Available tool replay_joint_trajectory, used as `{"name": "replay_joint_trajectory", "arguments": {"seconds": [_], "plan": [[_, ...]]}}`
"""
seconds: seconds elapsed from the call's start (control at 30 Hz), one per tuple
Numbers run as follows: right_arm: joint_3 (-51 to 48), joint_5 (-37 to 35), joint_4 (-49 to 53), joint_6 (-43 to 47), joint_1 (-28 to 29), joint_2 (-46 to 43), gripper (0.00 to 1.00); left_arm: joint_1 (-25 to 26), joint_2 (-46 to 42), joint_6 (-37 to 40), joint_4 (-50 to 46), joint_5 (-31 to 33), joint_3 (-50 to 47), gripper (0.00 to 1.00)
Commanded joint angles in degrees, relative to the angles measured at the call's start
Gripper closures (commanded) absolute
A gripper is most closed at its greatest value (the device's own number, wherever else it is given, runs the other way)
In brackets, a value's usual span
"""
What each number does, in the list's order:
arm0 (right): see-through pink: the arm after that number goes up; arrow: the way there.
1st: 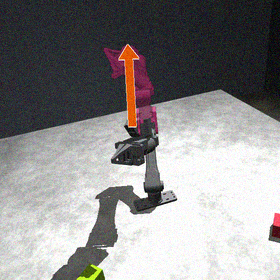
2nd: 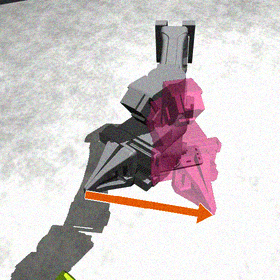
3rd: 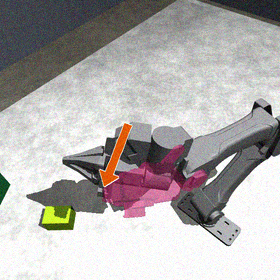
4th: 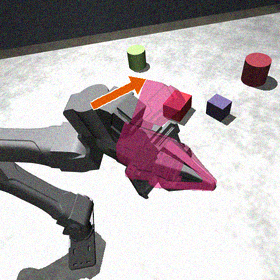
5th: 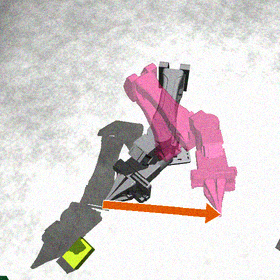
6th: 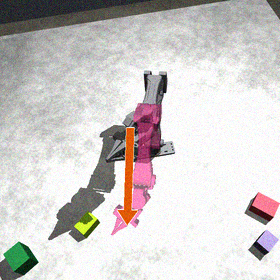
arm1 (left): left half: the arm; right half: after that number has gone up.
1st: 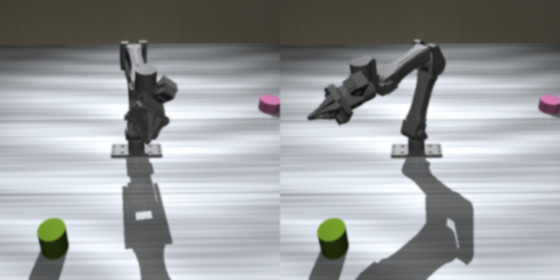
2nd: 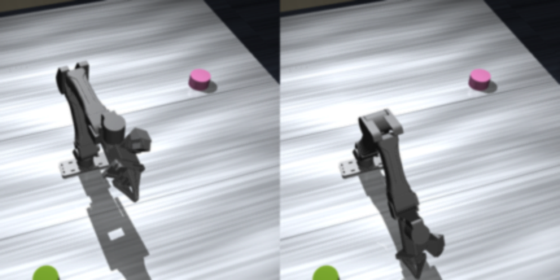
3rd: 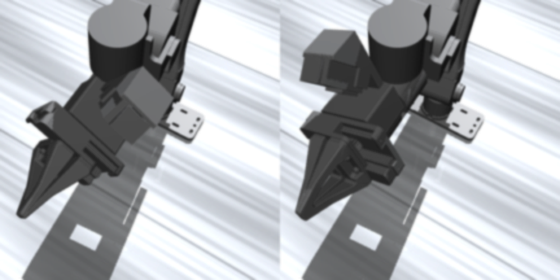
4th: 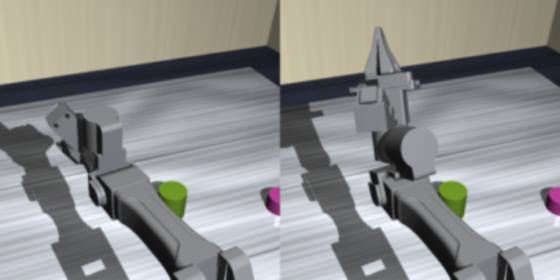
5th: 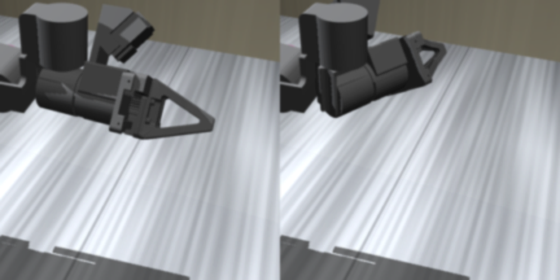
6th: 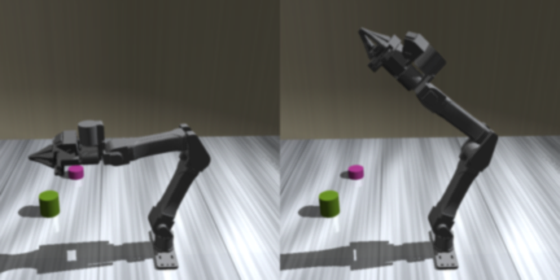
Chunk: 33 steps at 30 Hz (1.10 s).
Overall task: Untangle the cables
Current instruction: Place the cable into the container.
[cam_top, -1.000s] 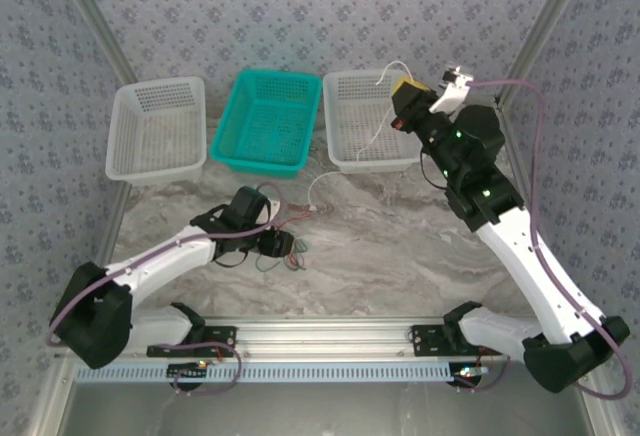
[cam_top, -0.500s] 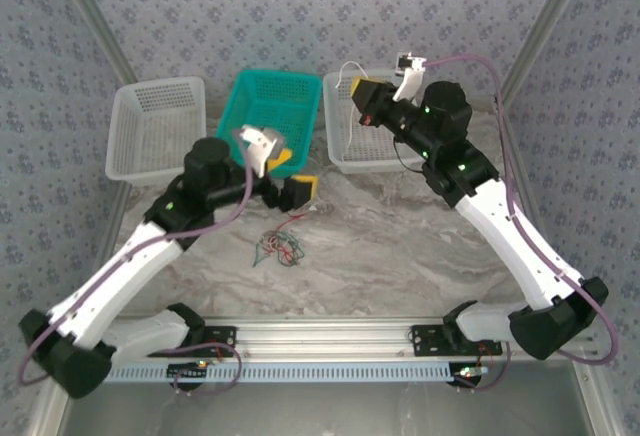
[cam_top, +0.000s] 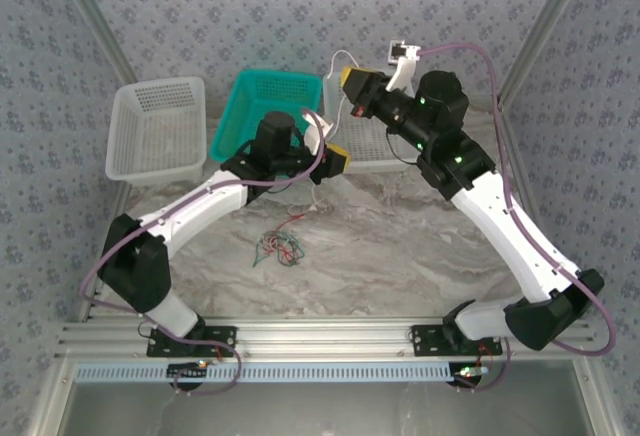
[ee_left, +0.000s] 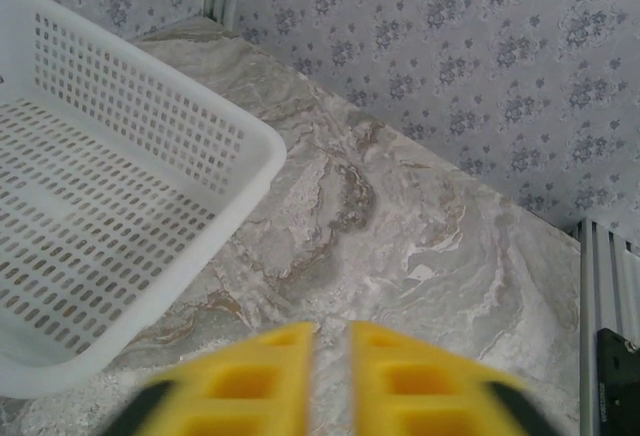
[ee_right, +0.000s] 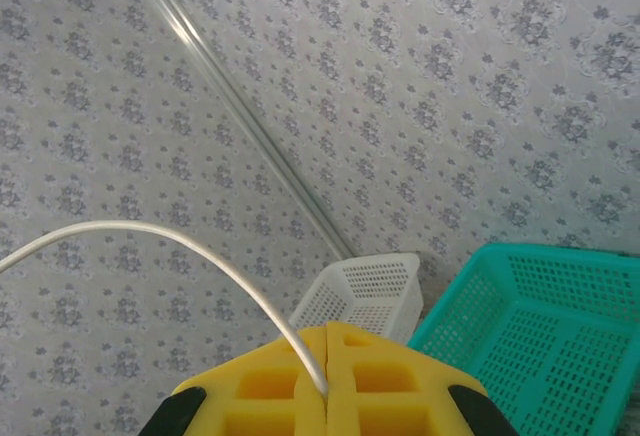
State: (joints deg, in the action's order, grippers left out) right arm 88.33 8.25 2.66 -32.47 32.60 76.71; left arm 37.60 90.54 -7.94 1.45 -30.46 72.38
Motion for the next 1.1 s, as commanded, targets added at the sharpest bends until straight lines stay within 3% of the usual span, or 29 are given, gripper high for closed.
{"name": "replay_joint_trajectory", "arguments": {"seconds": [0.0, 0.07, 0.1, 0.17, 0.23, 0.4, 0.6, 0.83, 0.93, 1.07], "plan": [[0.9, -4.4, 3.1, 1.6, -1.0, -2.1, 1.0, -2.4, -4.1, -2.4, -0.3, -0.6, 1.6, 1.0], [-1.6, -5.9, 3.1, 2.3, -1.6, -3.7, 0.96, -4.5, -6.3, -2.8, -4.6, 2.2, 5.2, 1.0], [-2.9, -6.1, 2.7, 2.4, -2.0, -4.5, 0.82, -5.1, -6.7, -2.0, -8.0, 5.3, 8.0, 1.0], [-6.4, -6.3, 1.5, 2.5, -2.3, -6.7, 0.44, -6.8, -6.2, 1.4, -17.4, 11.6, 17.6, 1.0], [-9.8, -6.7, 0.4, 2.4, -2.4, -8.9, 0.29, -8.9, -4.0, 3.8, -25.3, 16.8, 27.9, 1.0], [-15.8, -9.0, 1.7, 2.5, -2.6, -13.5, 0.2, -15.8, 5.3, 5.7, -41.7, 22.4, 55.1, 1.0], [-18.7, -8.8, 6.7, 3.5, -3.9, -16.5, 0.17, -22.4, 19.6, 12.5, -56.0, 33.0, 86.2, 1.0], [-22.1, -4.5, 12.1, 5.1, -5.9, -18.2, 0.18, -30.3, 22.4, 19.1, -44.4, 44.1, 83.0, 1.0], [-23.0, -3.5, 14.0, 5.1, -6.5, -18.8, 0.18, -33.5, 25.1, 19.7, -43.4, 45.4, 83.9, 1.0], [-23.7, -2.3, 14.5, 5.4, -7.0, -18.9, 0.18, -38.6, 27.1, 14.7, -44.1, 44.3, 82.8, 1.0]]}}
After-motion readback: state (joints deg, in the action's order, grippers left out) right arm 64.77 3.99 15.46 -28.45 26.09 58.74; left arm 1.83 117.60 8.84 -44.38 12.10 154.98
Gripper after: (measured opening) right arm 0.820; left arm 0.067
